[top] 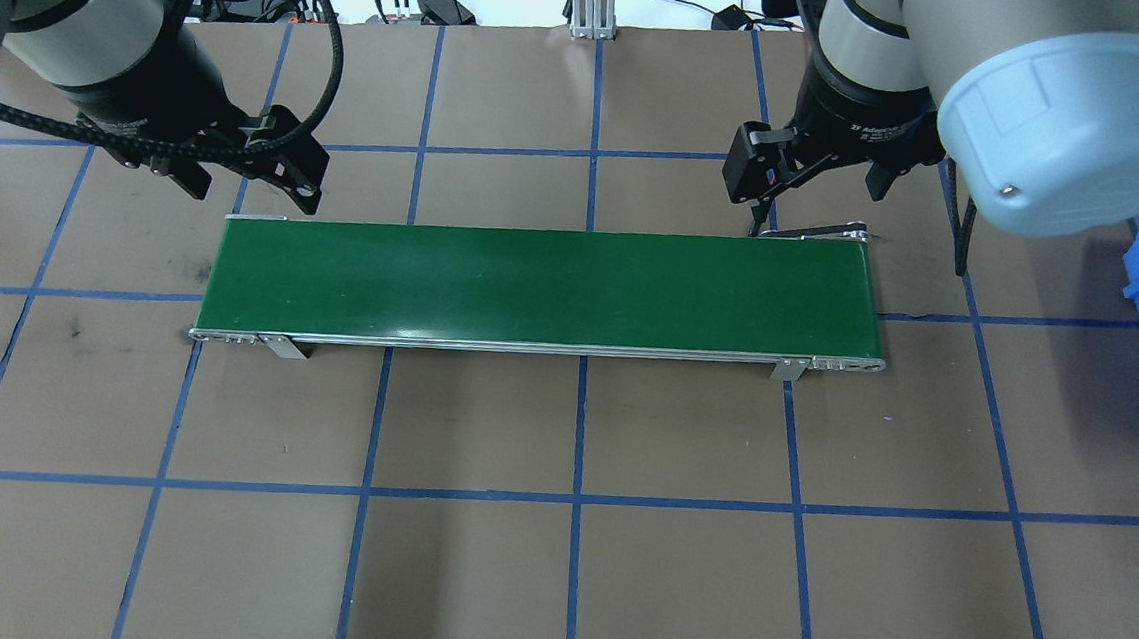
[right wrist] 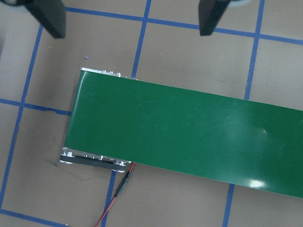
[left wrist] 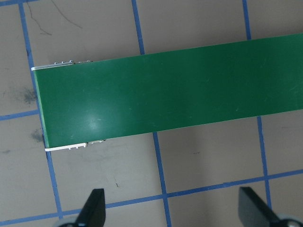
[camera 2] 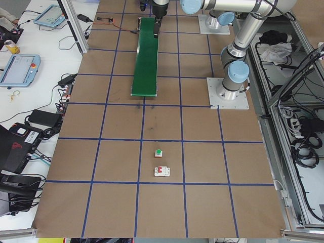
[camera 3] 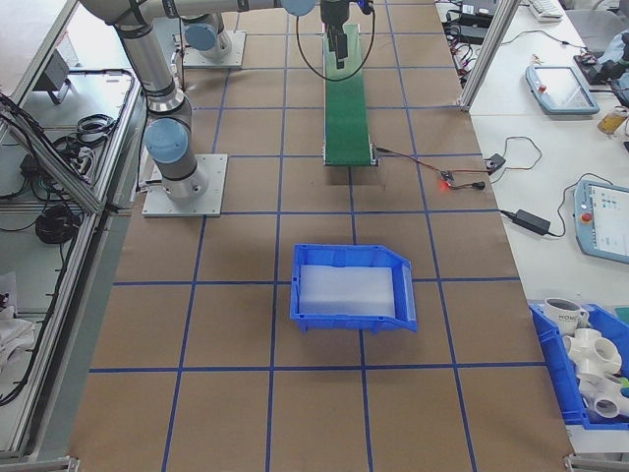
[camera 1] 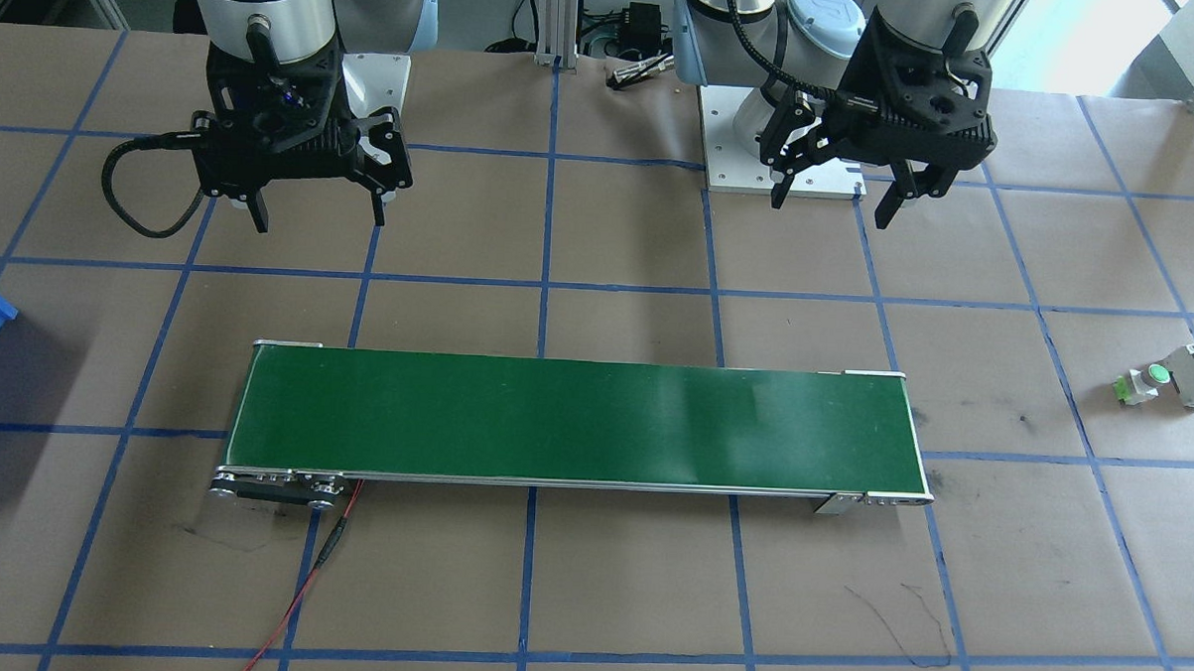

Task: Move button from left to right

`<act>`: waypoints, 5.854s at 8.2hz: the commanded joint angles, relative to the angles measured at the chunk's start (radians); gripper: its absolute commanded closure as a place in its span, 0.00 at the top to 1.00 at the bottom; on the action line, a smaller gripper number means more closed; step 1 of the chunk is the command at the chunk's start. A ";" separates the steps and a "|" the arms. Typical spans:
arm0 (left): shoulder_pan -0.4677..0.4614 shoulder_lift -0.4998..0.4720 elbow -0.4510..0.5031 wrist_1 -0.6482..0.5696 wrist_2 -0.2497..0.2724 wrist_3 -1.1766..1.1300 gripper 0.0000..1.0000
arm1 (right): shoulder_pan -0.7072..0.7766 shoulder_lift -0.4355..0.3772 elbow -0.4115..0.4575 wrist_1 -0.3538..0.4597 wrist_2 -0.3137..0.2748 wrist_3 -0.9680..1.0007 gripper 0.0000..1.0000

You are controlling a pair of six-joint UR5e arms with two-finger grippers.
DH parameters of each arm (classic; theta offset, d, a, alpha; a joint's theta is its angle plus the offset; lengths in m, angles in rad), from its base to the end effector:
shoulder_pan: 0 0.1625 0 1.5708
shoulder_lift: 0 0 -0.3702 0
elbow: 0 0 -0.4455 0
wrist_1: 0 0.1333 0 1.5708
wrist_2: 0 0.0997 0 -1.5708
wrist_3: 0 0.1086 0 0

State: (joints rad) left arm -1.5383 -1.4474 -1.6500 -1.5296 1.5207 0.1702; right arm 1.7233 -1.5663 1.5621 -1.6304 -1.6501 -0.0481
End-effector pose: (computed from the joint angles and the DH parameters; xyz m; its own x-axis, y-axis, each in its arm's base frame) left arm -0.1222 -0.5123 0.4500 -0.9894 0.1409 0.0347 0.1372 0.9862 -0.0925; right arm 0.2073 -0.5282 0.4329 -0.9776 -0.1937 0.0820 -0.1988 0.9782 -0.0599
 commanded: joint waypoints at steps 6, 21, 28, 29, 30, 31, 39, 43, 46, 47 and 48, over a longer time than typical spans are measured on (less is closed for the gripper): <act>0.548 -0.117 -0.180 0.104 -0.005 0.514 1.00 | 0.001 -0.015 0.004 -0.038 0.013 0.024 1.00; 0.886 -0.580 -0.027 0.482 0.153 0.859 1.00 | 0.002 0.005 0.004 -0.071 0.049 0.020 1.00; 0.885 -0.649 -0.024 0.540 0.179 0.838 1.00 | 0.002 0.005 0.006 -0.062 0.030 0.019 1.00; 0.885 -0.650 -0.024 0.542 0.179 0.835 1.00 | 0.002 0.005 0.007 -0.062 0.029 0.017 1.00; 0.885 -0.650 -0.024 0.542 0.179 0.832 1.00 | 0.002 0.005 0.009 -0.058 0.029 0.017 1.00; 0.886 -0.651 -0.025 0.542 0.179 0.822 1.00 | 0.002 0.005 0.009 -0.057 0.029 0.019 1.00; 0.883 -0.630 -0.030 0.526 0.171 0.825 0.00 | 0.002 0.006 0.009 -0.058 0.027 0.008 1.00; 0.704 -0.444 -0.025 0.410 0.165 0.812 0.00 | 0.002 0.006 0.009 -0.063 0.024 0.010 1.00; 0.490 -0.328 -0.036 0.347 0.107 0.692 0.00 | 0.002 0.005 0.009 -0.062 -0.064 0.008 1.00; 0.447 -0.327 -0.036 0.347 0.078 0.633 0.00 | 0.002 0.005 0.009 -0.060 -0.085 0.008 1.00; 0.395 -0.321 -0.033 0.333 0.072 0.509 0.00 | 0.002 0.002 0.007 -0.068 -0.073 0.008 1.00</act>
State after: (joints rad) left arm -1.0447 -1.7884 -1.6843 -1.1780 1.6182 0.8400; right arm 1.7257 -1.5614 1.5708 -1.6921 -1.7050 -0.0398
